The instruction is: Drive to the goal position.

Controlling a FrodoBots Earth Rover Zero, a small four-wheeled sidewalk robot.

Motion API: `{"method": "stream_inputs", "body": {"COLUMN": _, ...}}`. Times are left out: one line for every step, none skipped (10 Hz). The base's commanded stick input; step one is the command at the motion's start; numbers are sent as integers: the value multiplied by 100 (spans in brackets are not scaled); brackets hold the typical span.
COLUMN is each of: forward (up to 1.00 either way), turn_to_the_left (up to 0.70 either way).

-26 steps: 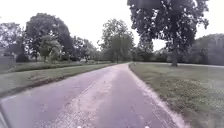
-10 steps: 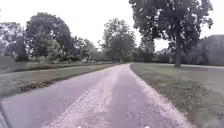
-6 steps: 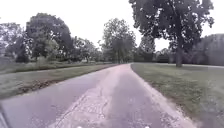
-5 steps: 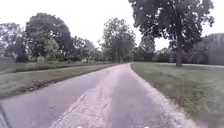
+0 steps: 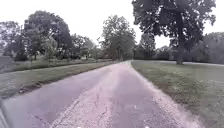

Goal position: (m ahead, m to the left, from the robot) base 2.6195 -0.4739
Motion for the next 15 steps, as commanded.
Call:
{"method": "stream_inputs", "body": {"forward": 70, "turn_to_the_left": 0}}
{"method": "stream_inputs", "body": {"forward": 70, "turn_to_the_left": 0}}
{"method": "stream_inputs", "body": {"forward": 70, "turn_to_the_left": 0}}
{"method": "stream_inputs", "body": {"forward": 70, "turn_to_the_left": 0}}
{"method": "stream_inputs", "body": {"forward": 70, "turn_to_the_left": 0}}
{"method": "stream_inputs", "body": {"forward": 70, "turn_to_the_left": 0}}
{"method": "stream_inputs", "body": {"forward": 70, "turn_to_the_left": 0}}
{"method": "stream_inputs", "body": {"forward": 70, "turn_to_the_left": 0}}
{"method": "stream_inputs", "body": {"forward": 70, "turn_to_the_left": 0}}
{"method": "stream_inputs", "body": {"forward": 70, "turn_to_the_left": 0}}
{"method": "stream_inputs", "body": {"forward": 70, "turn_to_the_left": 0}}
{"method": "stream_inputs", "body": {"forward": 70, "turn_to_the_left": 0}}
{"method": "stream_inputs", "body": {"forward": 70, "turn_to_the_left": 0}}
{"method": "stream_inputs", "body": {"forward": 70, "turn_to_the_left": 0}}
{"method": "stream_inputs", "body": {"forward": 70, "turn_to_the_left": 0}}
